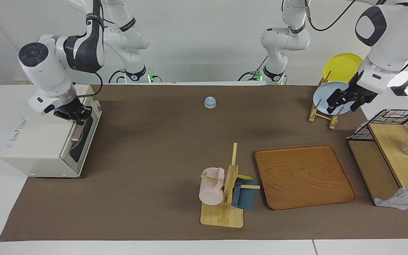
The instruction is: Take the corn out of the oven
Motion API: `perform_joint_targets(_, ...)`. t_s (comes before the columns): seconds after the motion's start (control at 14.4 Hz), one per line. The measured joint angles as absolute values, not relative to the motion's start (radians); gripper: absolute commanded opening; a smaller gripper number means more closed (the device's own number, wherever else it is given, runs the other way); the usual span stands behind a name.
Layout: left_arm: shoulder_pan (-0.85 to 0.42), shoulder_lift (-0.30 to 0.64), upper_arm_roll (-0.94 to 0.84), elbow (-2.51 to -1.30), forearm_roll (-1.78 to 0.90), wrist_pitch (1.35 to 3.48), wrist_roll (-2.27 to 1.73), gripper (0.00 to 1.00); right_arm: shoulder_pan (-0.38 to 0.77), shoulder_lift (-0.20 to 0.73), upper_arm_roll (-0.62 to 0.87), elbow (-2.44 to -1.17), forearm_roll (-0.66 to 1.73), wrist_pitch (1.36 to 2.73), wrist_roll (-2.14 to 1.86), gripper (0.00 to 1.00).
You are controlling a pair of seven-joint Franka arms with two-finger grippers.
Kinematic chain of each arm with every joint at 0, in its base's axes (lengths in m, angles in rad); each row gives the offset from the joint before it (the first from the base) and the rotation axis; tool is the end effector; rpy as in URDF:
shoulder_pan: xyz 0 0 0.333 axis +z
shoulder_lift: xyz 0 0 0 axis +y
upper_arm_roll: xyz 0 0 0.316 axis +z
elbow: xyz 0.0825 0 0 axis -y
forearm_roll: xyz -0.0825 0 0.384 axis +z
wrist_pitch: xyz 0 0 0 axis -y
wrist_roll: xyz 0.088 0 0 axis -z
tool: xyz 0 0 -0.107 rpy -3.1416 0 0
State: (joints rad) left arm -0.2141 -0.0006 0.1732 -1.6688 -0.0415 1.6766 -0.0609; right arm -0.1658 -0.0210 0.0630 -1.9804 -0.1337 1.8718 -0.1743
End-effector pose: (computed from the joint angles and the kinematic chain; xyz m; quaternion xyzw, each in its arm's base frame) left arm 0.5608 -0.0270 0.5876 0.9997 0.0121 0.0031 0.0209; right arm 0.5372 -0.0654 0.4678 0.9953 0.0582 -0.0521 0.0569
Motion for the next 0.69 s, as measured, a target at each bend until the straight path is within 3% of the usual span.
perform_joint_targets(0.28, -0.214, -0.001, 0.173, -1.669, -0.041, 1.677, -0.061, 1.00, -0.053, 0.022, 0.075, -2.041, -0.109, 1.996, -0.041, 0.00)
perform_joint_targets(0.49, -0.214, -0.001, 0.173, -1.669, -0.041, 1.677, -0.061, 1.00, 0.010, 0.191, 0.079, -2.069, -0.111, 2.232, 0.058, 0.00)
perform_joint_targets(0.55, -0.214, -0.001, 0.173, -1.669, -0.041, 1.677, -0.061, 1.00, 0.011, 0.243, 0.080, -2.065, -0.111, 2.274, 0.069, 0.07)
perform_joint_targets(0.69, -0.214, -0.001, 0.173, -1.669, -0.042, 1.677, -0.061, 1.00, 0.014, 0.293, 0.083, -2.025, -0.108, 2.293, 0.084, 0.37)
